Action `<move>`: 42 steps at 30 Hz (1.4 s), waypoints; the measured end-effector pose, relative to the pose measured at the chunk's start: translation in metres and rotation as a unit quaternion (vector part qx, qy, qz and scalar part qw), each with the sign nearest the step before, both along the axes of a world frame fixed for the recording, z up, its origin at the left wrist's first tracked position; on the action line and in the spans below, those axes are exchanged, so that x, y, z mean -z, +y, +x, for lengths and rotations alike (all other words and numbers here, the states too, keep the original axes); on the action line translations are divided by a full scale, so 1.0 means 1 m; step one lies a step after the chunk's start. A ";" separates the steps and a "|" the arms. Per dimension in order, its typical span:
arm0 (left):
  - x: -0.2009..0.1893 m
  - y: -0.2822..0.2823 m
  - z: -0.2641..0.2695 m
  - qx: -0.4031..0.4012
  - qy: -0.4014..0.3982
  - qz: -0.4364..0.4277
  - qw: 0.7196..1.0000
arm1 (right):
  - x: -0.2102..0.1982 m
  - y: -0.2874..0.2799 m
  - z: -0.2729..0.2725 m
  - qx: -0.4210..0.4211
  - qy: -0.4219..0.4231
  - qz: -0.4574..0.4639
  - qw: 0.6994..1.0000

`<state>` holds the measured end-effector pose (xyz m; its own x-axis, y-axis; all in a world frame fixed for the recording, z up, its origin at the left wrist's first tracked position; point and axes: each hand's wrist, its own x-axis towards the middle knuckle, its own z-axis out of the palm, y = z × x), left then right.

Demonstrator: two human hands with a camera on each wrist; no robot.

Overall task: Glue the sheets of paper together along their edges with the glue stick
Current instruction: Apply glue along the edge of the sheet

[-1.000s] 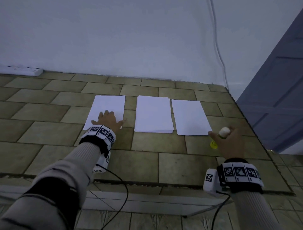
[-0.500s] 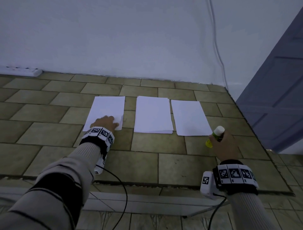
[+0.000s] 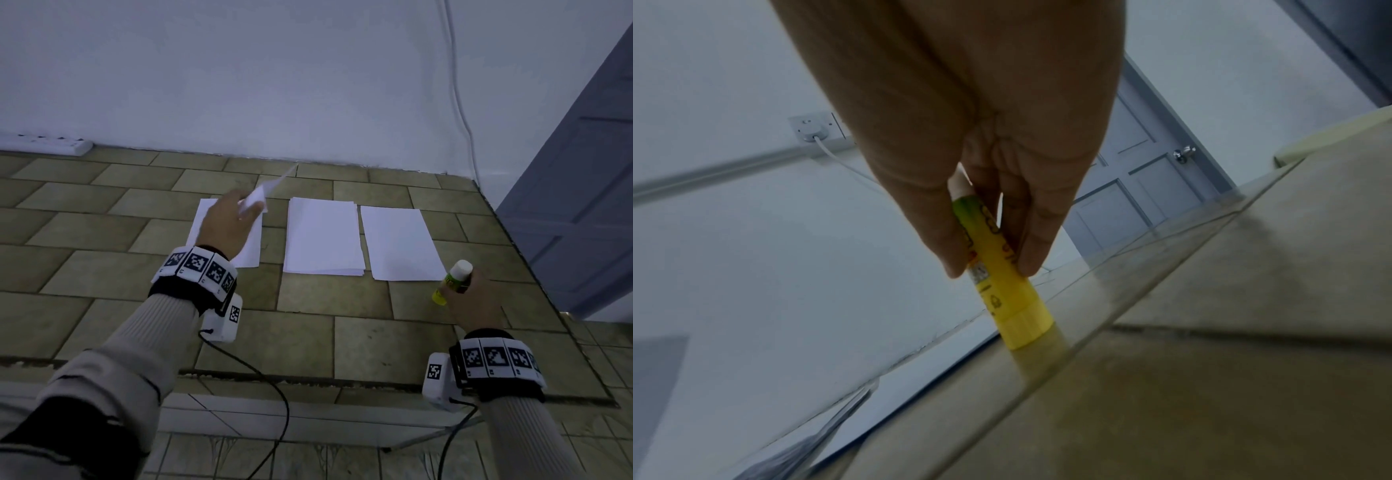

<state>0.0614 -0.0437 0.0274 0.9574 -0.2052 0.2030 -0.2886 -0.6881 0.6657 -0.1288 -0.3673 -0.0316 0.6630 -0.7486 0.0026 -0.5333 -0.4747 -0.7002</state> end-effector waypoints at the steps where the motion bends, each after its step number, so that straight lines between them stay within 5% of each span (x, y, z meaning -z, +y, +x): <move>1: -0.003 -0.004 -0.009 0.039 -0.004 -0.015 0.999 | 0.000 -0.001 0.000 -0.004 0.004 0.001 1.000; 5: 0.009 -0.021 -0.044 0.218 0.073 0.025 0.973 | 0.000 -0.003 -0.002 -0.017 -0.003 0.007 1.000; 9: 0.036 -0.033 -0.081 0.347 0.103 0.161 0.918 | -0.002 0.000 -0.004 -0.028 -0.011 -0.001 1.000; 13: 0.058 -0.030 -0.102 0.422 0.072 0.276 0.861 | -0.004 0.002 -0.006 -0.063 -0.011 0.001 0.998; 17: 0.071 -0.022 -0.110 0.441 0.036 0.309 0.842 | -0.014 0.012 -0.004 -0.123 -0.023 0.020 0.992; 23: 0.064 -0.014 -0.113 0.424 0.061 0.285 0.857 | -0.025 0.032 0.003 -0.201 -0.026 0.045 0.978; 28: 0.068 -0.016 -0.120 0.241 0.084 0.307 0.917 | -0.022 0.052 0.011 -0.216 -0.045 0.065 0.973; 33: 0.090 -0.015 -0.119 0.210 0.059 0.385 0.897 | -0.019 0.070 0.018 -0.248 -0.069 0.062 0.964; 42: 0.100 -0.005 -0.126 0.224 -0.012 0.371 0.901 | -0.001 0.085 0.024 -0.270 -0.081 0.095 0.955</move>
